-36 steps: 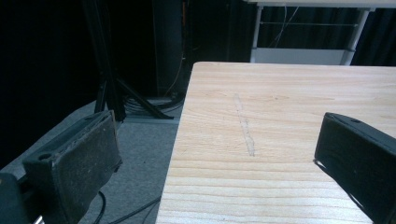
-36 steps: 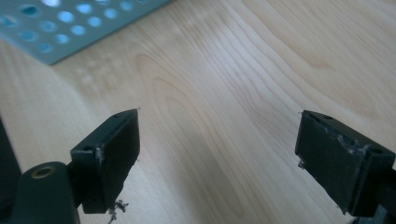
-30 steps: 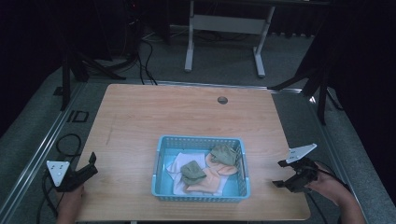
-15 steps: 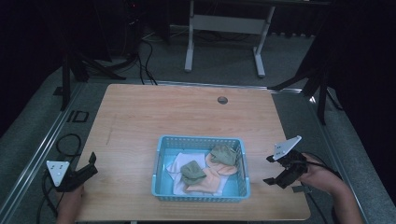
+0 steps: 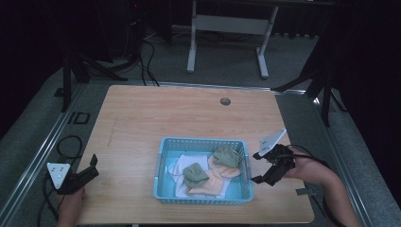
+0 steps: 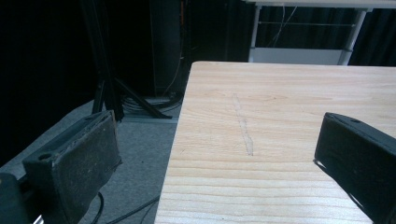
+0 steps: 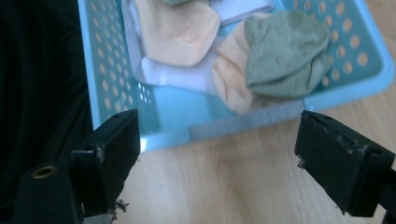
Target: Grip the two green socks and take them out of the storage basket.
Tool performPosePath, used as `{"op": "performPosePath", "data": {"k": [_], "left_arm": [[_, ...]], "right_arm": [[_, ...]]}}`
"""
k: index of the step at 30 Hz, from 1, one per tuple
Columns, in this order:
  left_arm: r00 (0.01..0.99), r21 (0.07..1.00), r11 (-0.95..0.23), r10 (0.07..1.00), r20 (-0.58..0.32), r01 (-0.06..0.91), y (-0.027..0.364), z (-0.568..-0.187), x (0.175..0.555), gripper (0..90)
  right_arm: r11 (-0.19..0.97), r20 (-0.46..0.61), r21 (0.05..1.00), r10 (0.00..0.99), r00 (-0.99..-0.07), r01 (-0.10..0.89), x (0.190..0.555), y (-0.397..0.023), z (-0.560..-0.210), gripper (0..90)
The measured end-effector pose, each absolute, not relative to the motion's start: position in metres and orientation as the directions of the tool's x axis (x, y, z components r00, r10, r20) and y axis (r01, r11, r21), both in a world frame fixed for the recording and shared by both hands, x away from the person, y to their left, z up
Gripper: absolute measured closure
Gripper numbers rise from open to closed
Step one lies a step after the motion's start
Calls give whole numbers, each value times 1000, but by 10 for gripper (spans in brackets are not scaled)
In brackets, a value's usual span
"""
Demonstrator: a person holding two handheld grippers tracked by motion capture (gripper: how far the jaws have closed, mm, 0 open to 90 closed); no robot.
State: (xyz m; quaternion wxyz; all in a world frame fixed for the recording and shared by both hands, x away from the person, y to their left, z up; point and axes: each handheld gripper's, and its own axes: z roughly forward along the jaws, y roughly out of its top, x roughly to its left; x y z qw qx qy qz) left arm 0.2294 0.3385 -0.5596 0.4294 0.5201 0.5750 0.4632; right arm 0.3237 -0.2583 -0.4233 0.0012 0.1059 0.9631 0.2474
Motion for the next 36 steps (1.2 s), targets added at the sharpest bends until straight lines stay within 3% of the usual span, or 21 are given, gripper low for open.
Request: {"op": "performPosePath", "data": {"k": [36], "left_arm": [[-78,979,31,997,-15,201,339,-560,229,5]], "right_arm": [[908,82,420,-38,-996,-1,338,-121,-456,223]]}}
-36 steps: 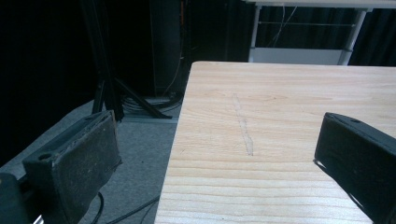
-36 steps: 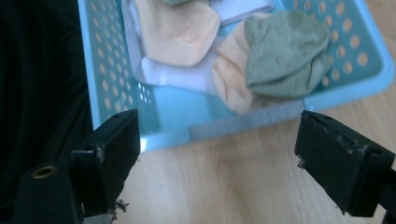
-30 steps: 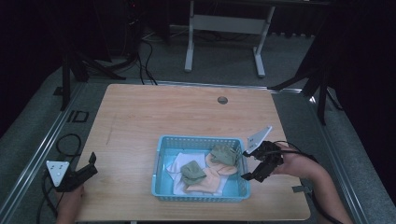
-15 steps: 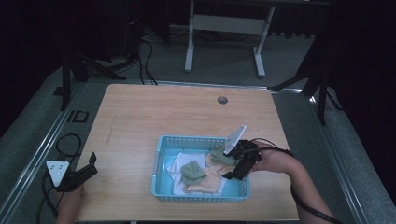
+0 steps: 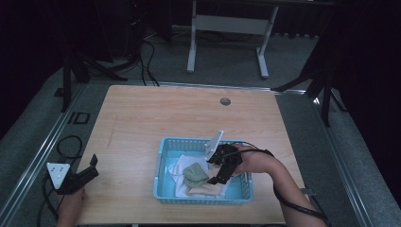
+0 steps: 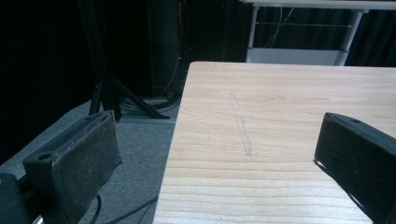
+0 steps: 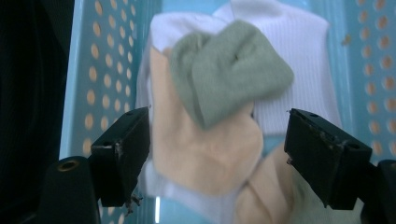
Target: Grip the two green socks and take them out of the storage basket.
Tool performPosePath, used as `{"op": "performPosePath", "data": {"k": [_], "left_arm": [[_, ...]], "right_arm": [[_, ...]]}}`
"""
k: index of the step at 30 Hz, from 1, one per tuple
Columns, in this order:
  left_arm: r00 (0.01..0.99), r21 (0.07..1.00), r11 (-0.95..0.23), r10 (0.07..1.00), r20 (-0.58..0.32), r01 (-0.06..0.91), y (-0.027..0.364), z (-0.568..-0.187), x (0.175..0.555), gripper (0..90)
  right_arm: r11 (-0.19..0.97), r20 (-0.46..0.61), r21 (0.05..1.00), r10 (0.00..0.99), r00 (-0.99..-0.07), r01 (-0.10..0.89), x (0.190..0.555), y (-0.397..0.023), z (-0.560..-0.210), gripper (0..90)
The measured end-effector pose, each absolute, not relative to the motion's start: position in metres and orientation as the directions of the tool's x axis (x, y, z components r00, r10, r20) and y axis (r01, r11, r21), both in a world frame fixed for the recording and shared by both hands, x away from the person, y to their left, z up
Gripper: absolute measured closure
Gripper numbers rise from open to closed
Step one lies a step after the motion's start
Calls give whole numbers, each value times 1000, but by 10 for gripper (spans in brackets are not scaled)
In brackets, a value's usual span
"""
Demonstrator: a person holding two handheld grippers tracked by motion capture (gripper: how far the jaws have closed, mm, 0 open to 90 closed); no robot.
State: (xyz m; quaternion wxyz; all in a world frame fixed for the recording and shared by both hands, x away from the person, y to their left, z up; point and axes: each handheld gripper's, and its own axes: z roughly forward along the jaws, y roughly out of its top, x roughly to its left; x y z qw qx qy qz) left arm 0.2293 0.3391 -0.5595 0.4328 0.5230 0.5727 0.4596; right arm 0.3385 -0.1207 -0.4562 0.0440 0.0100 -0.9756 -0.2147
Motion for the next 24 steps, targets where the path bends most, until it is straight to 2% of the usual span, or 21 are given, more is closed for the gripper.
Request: {"op": "performPosePath", "data": {"k": [8,13,18,20,24], "left_arm": [[-76,980,34,997,-20,197,340,-560,229,5],[-74,980,34,997,-20,197,340,-560,229,4],[-73,980,35,997,-20,198,340,-560,229,5],[-73,979,33,997,-19,199,340,-560,229,5],[-74,979,32,997,-17,200,340,-560,229,5]], "right_arm": [[915,94,403,-83,-992,-39,335,-89,-470,251],[925,86,373,-116,-989,-76,333,-81,-481,325],[937,69,336,-127,-990,-97,331,-76,-489,490],[942,73,325,-120,-990,-90,332,-76,-491,600],[946,72,311,-122,-990,-94,331,-75,-490,758]]}}
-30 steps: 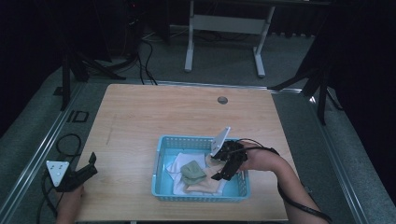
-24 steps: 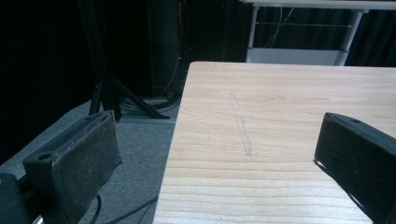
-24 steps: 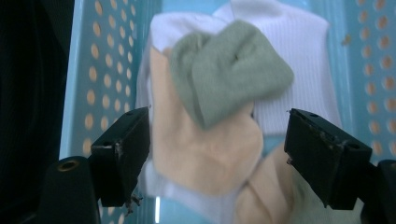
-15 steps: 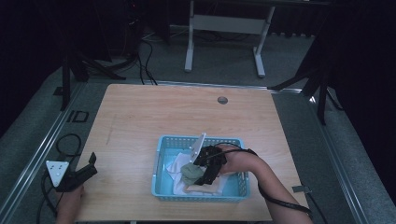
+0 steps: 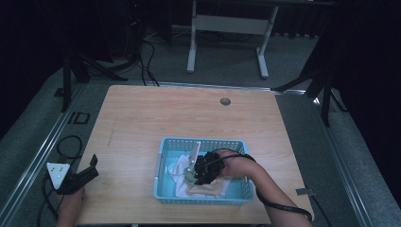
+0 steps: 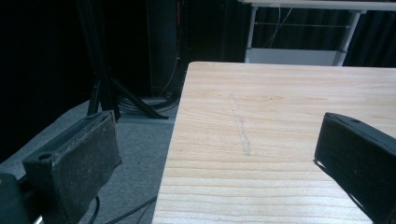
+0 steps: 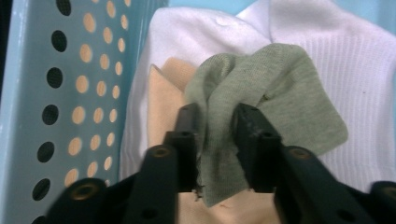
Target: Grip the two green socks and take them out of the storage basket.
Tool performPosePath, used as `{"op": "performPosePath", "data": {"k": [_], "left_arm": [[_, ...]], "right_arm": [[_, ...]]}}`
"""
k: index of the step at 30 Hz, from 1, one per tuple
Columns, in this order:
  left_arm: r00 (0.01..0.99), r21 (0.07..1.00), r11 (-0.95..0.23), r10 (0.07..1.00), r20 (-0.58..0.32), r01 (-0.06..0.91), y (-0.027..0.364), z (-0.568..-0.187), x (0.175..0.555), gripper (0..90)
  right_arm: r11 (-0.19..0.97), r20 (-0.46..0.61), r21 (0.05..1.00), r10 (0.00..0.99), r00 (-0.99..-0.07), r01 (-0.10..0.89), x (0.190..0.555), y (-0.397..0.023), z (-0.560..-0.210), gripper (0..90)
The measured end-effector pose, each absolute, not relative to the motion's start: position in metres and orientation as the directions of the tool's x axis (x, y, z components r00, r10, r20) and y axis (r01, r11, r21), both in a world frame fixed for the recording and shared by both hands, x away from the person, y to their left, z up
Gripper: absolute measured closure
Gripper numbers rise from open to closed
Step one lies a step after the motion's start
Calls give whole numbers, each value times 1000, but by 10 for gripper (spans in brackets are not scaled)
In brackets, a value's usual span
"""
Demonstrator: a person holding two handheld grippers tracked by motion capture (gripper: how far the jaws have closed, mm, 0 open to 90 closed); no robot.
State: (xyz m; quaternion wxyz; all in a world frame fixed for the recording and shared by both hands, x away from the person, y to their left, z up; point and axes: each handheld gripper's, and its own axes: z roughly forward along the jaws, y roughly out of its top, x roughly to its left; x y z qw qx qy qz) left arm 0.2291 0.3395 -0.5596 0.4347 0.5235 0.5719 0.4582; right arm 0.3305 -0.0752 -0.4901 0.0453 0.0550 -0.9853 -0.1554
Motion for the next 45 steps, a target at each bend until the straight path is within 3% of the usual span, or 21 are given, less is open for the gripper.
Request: {"op": "performPosePath", "data": {"k": [4,26,45], "left_arm": [[-75,979,33,997,-18,201,340,-560,229,5],[-77,979,37,997,-22,202,340,-559,230,5],[-84,978,32,996,-15,204,339,-559,230,5]], "right_arm": [[944,60,316,-122,-991,-97,330,-75,-485,841],[881,-75,459,-89,-993,-114,333,-99,-401,851],[880,-110,474,29,-993,-27,330,-186,-362,850]]}}
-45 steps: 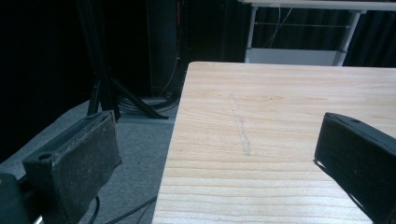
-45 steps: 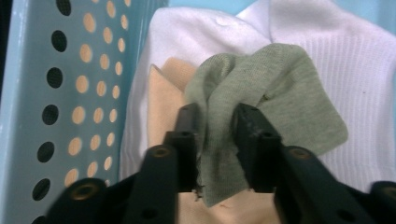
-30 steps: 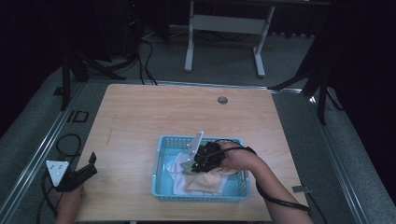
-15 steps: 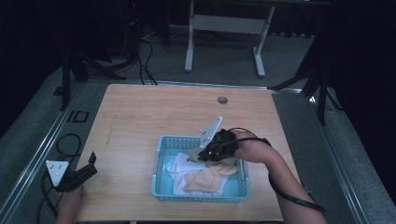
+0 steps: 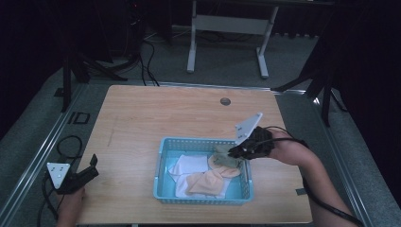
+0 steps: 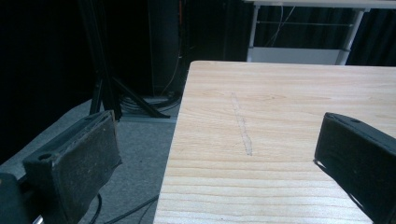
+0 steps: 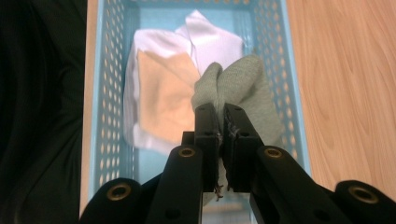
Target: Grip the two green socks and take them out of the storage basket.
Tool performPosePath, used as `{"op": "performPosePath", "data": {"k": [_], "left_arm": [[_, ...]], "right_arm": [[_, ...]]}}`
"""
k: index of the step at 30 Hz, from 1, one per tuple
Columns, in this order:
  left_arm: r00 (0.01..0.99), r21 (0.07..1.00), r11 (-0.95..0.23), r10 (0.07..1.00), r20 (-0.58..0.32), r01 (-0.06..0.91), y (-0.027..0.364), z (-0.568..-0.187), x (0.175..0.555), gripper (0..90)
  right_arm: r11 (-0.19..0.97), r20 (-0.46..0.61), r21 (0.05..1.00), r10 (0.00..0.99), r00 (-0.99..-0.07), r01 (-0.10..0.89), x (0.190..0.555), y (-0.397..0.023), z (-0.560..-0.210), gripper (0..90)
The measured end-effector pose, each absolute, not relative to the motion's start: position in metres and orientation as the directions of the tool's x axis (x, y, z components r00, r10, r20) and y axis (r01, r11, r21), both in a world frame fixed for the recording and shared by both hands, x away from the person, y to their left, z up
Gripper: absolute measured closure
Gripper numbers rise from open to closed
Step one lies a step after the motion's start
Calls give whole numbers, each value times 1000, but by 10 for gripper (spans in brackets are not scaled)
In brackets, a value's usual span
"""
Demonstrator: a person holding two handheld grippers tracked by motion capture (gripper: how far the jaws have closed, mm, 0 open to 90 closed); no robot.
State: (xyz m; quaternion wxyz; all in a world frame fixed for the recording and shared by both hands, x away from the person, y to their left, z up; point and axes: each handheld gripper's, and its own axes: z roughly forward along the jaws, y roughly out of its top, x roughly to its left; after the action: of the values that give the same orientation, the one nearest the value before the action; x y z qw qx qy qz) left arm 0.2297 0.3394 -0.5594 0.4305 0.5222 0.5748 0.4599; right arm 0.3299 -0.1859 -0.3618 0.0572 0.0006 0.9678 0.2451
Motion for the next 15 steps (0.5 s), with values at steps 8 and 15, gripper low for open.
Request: {"op": "performPosePath", "data": {"k": [8,15], "left_arm": [[-84,978,31,996,-14,204,339,-559,230,5],[-87,978,27,996,-10,205,339,-559,230,5]], "right_arm": [[886,-117,460,120,-986,54,328,-243,-361,850],[885,-101,439,220,-970,155,326,-292,-376,850]]}}
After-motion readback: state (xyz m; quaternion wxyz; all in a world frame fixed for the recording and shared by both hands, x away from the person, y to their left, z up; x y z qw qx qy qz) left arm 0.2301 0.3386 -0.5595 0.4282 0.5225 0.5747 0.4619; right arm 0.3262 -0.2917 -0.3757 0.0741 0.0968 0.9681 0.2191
